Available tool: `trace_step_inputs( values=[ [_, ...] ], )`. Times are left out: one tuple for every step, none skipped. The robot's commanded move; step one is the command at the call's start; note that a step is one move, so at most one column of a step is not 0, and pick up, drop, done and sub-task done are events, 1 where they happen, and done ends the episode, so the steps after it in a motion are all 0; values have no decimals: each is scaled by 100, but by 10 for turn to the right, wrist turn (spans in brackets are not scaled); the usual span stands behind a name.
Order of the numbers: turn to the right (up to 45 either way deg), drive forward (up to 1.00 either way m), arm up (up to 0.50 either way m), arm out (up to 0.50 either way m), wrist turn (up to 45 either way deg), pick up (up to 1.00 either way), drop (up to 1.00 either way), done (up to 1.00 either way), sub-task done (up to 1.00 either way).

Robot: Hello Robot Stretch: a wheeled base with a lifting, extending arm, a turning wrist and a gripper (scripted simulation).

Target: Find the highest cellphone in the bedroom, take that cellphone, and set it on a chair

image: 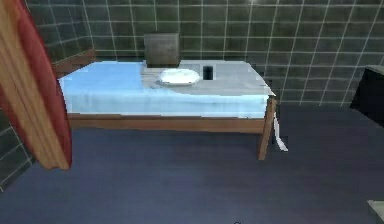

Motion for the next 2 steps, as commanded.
trace_step_inputs(
  values=[
    [180,0,0,0,0,0,0,0,0],
    [0,20,0,0,0,0,0,0,0]
  ],
)
